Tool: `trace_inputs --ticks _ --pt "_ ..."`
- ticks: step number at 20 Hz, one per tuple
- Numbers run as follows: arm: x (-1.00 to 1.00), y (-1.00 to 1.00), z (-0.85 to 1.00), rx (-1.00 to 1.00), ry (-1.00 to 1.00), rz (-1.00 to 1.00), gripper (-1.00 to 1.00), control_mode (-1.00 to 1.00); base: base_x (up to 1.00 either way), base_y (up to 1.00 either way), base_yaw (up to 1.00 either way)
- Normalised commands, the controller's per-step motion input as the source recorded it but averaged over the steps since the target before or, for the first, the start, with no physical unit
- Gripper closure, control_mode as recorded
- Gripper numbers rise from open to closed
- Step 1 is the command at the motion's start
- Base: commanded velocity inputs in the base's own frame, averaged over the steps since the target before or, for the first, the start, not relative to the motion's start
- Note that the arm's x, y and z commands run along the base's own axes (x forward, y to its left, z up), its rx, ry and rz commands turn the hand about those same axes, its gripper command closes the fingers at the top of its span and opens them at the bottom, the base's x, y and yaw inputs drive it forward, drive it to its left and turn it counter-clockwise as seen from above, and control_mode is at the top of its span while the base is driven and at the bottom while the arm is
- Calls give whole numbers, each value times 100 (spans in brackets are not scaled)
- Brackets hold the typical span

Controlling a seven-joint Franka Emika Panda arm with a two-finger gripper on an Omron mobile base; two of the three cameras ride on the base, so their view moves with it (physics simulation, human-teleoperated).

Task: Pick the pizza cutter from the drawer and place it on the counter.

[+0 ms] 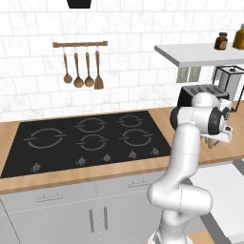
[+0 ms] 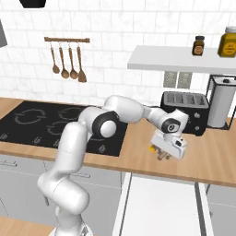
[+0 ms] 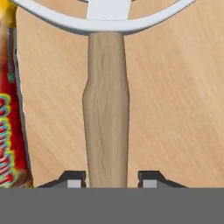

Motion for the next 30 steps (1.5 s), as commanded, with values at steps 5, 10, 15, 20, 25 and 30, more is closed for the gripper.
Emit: trace_inputs --ticks 5,10,15,20,25,30 --pt "0 11 4 0 -2 -3 -100 -100 0 0 0" --pt "-25 48 87 0 -6 -13 -100 -100 0 0 0" --pt "-60 85 96 0 -6 -3 -100 -100 0 0 0" --pt "-57 100 65 -7 0 4 -100 -100 0 0 0" --pt "-45 100 56 -14 0 9 -100 -100 0 0 0" --pt "-75 100 55 -10 -1 9 -100 -100 0 0 0"
